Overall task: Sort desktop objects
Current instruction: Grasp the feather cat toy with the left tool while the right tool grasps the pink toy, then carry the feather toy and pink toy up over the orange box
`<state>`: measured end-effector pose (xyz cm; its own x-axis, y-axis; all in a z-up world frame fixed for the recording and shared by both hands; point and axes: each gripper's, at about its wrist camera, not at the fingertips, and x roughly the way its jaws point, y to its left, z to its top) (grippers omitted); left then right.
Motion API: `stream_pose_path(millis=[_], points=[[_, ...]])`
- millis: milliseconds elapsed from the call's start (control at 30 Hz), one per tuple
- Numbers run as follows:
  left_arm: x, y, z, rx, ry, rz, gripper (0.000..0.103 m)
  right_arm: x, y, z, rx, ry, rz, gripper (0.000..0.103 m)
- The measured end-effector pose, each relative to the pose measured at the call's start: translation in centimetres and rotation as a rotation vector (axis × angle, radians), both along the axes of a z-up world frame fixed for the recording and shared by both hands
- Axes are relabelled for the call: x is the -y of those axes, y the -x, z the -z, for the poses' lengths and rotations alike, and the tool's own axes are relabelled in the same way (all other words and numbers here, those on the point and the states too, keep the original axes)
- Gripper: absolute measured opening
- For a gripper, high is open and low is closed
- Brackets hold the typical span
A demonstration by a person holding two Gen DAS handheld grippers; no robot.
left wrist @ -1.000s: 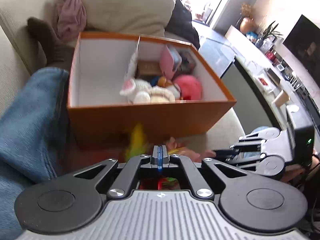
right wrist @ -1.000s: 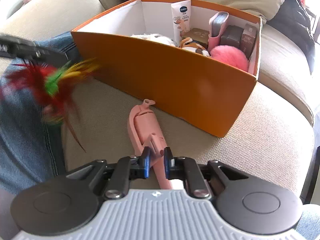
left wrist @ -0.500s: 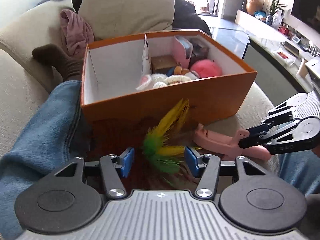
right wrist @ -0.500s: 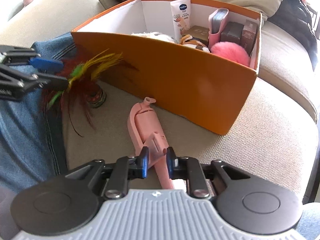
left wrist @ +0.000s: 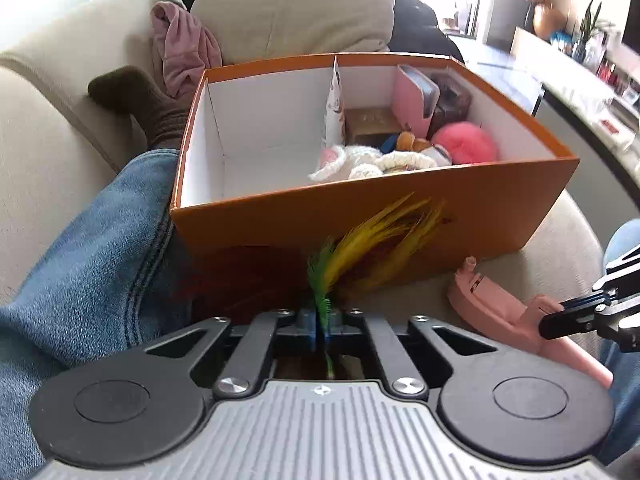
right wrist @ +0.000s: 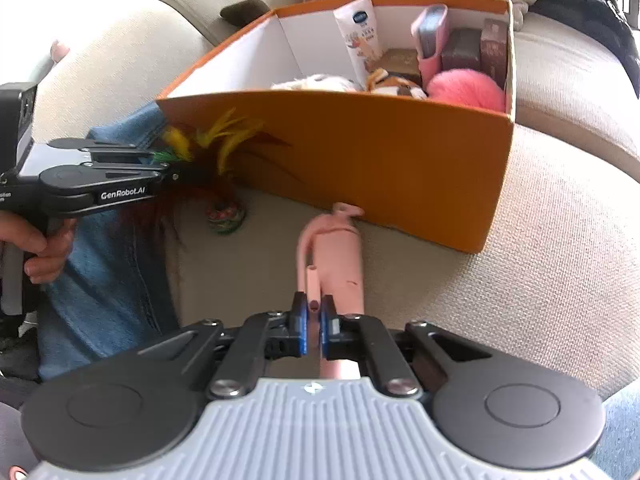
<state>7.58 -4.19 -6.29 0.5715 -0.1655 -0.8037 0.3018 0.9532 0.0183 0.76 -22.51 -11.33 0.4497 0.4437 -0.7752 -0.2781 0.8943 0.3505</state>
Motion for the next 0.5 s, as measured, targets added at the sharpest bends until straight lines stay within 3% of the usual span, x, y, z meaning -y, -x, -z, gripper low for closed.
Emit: stream_pose_path(millis=[233,500], points=[[-0.3,1.2,-1.9,0.029,0.060,0.021,0.001,0.3,1.0,-2.7,0.050,-0.018,0.013,0.006],[-0.8,2.9,-7.5,0.125,0.165,0.054,0.001,0.3,1.0,-7.9,0.123,-0.122,-0.012,0.006]])
